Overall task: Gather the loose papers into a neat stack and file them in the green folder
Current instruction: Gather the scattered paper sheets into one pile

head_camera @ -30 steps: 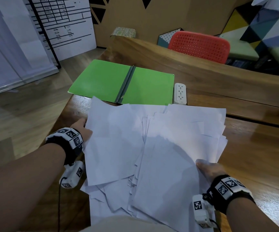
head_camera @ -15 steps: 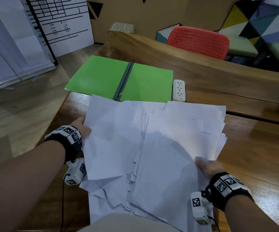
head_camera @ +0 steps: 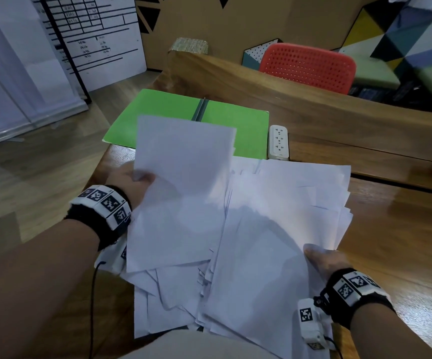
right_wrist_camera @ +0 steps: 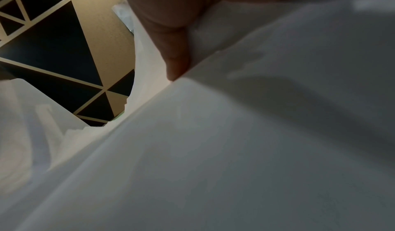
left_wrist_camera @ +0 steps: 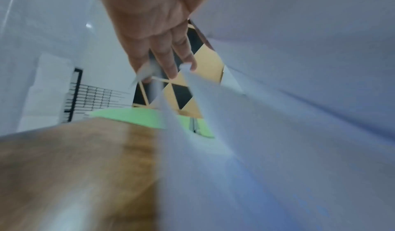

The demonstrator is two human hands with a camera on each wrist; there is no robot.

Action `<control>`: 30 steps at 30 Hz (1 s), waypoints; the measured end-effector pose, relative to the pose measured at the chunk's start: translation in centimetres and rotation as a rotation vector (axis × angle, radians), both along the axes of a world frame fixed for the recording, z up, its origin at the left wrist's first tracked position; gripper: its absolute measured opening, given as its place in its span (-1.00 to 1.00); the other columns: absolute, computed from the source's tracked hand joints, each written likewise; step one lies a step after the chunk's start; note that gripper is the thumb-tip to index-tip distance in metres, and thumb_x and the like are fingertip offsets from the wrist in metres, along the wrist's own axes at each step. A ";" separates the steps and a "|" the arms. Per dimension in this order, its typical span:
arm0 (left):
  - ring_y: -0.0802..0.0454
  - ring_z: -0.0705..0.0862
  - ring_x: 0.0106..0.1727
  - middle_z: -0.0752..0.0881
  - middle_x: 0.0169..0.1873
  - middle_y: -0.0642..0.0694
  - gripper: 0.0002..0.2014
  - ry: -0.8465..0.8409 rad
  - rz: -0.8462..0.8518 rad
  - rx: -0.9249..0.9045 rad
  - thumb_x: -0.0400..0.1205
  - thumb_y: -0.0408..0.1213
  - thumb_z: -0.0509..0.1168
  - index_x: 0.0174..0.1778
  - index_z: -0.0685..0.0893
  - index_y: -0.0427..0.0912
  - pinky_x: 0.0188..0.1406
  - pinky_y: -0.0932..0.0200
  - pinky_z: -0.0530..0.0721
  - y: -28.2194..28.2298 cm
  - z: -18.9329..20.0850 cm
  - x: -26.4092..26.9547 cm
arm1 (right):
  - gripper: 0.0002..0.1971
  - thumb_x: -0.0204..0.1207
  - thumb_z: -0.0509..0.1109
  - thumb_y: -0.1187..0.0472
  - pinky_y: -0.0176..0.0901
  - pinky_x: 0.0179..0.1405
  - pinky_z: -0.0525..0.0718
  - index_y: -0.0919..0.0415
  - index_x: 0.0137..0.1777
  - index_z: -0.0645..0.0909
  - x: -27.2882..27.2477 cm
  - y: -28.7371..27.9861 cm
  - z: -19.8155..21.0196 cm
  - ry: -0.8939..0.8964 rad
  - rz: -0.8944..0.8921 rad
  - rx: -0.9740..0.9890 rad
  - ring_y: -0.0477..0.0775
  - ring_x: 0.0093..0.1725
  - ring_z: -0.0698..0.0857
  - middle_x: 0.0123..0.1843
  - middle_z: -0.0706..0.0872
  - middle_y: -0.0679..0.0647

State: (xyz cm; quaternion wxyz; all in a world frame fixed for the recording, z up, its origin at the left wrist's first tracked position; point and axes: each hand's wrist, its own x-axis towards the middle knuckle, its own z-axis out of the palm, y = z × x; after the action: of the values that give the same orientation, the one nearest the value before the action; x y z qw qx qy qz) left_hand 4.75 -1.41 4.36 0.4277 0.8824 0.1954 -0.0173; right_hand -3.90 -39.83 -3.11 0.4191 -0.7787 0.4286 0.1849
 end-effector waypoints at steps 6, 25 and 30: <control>0.32 0.70 -0.47 0.74 -0.55 0.27 -0.79 -0.207 0.013 -0.329 0.56 -0.42 0.34 0.07 0.64 -0.07 -0.50 0.54 0.60 -1.1 1.6 -0.7 | -0.65 0.41 0.43 0.10 -0.03 -0.17 0.57 0.45 -0.05 0.60 0.0 0.2 0.3 0.008 0.051 -0.032 0.32 -0.09 0.68 -0.05 0.69 0.34; 0.26 0.58 -0.55 0.67 -0.11 -0.16 -0.70 -0.200 0.085 -0.244 0.64 -0.50 0.17 0.30 0.57 -0.36 -0.74 0.64 0.41 0.6 5.3 0.1 | -0.69 0.45 0.46 0.13 -0.18 -0.45 0.46 0.42 -0.06 0.56 0.1 0.4 0.7 0.010 0.022 -0.009 0.10 -0.38 0.57 -0.25 0.64 0.19; 0.45 0.59 -0.65 0.73 -0.11 -0.08 -0.74 -0.388 0.127 -0.297 0.61 -0.39 0.26 0.22 0.66 -0.21 -0.62 0.55 0.51 0.9 9.4 0.2 | -0.63 0.45 0.47 0.14 -0.04 -0.07 0.53 0.47 0.07 0.58 0.3 0.5 0.7 0.010 0.028 -0.021 0.21 -0.12 0.59 -0.03 0.59 0.27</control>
State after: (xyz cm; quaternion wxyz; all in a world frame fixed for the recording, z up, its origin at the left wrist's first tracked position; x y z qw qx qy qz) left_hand 4.95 -0.51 13.75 0.5822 0.7827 0.1600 0.1511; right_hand -3.59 -39.31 -2.43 0.4061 -0.7881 0.4217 0.1904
